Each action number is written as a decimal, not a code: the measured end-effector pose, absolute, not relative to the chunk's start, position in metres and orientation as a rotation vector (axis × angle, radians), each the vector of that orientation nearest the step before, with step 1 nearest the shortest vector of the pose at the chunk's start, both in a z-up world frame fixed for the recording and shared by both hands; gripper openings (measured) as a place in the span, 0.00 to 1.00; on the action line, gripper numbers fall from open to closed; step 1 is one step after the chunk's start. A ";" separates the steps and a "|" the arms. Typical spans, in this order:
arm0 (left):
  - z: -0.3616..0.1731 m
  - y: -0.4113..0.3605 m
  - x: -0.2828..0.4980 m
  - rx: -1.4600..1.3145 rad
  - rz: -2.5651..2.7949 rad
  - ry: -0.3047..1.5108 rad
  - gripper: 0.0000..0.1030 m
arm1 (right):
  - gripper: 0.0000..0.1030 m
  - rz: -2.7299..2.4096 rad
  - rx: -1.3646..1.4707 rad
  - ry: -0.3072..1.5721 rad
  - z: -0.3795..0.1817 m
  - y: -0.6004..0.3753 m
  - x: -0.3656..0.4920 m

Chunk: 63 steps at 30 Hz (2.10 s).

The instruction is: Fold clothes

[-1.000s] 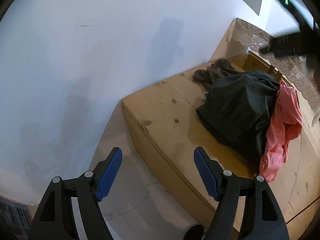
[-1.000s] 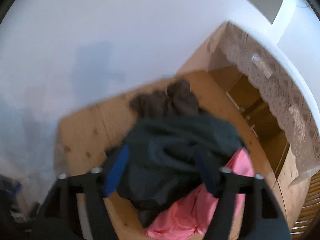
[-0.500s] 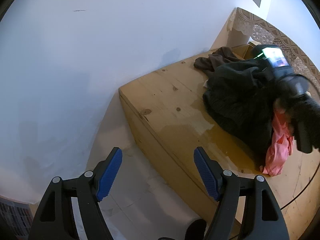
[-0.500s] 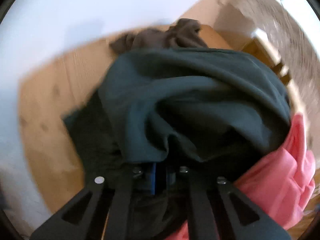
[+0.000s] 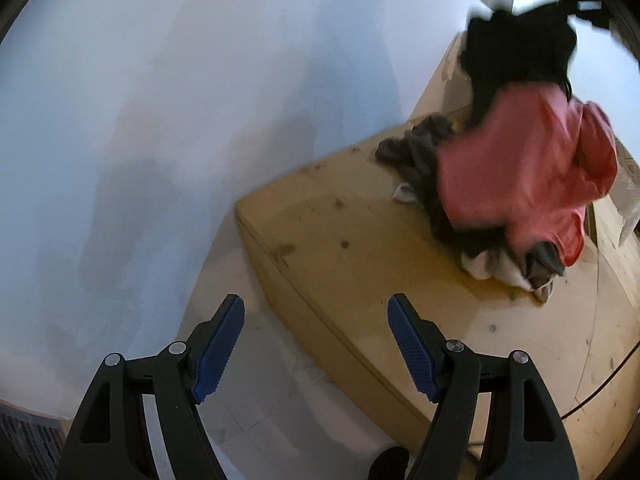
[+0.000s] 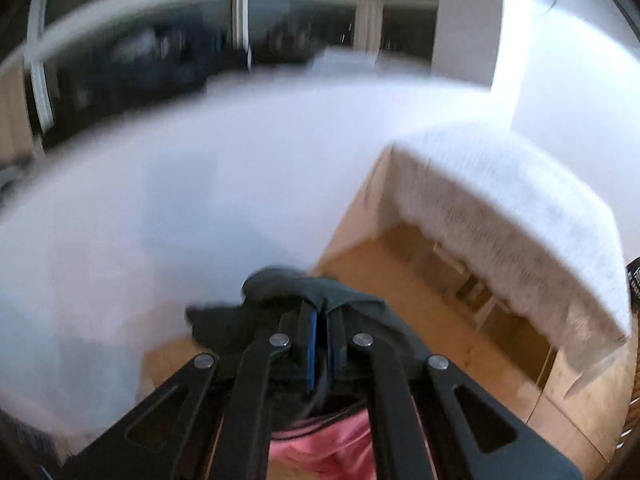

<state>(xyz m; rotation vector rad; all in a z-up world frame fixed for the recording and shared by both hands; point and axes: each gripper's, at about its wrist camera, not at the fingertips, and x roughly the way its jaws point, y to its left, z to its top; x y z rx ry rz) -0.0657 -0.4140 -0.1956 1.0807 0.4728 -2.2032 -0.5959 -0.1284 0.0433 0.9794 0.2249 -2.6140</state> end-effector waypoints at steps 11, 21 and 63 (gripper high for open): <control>-0.130 -0.377 -0.068 0.994 -2.307 0.364 0.70 | 0.03 -2.749 0.847 0.250 0.157 -0.073 -0.546; -0.088 -0.310 -0.076 0.967 -2.462 0.238 0.70 | 0.03 -2.899 0.993 0.131 0.144 0.116 -0.422; -0.154 -0.019 -0.178 1.411 -2.636 -0.308 0.71 | 0.00 -2.972 1.947 -0.422 -0.258 0.510 -0.226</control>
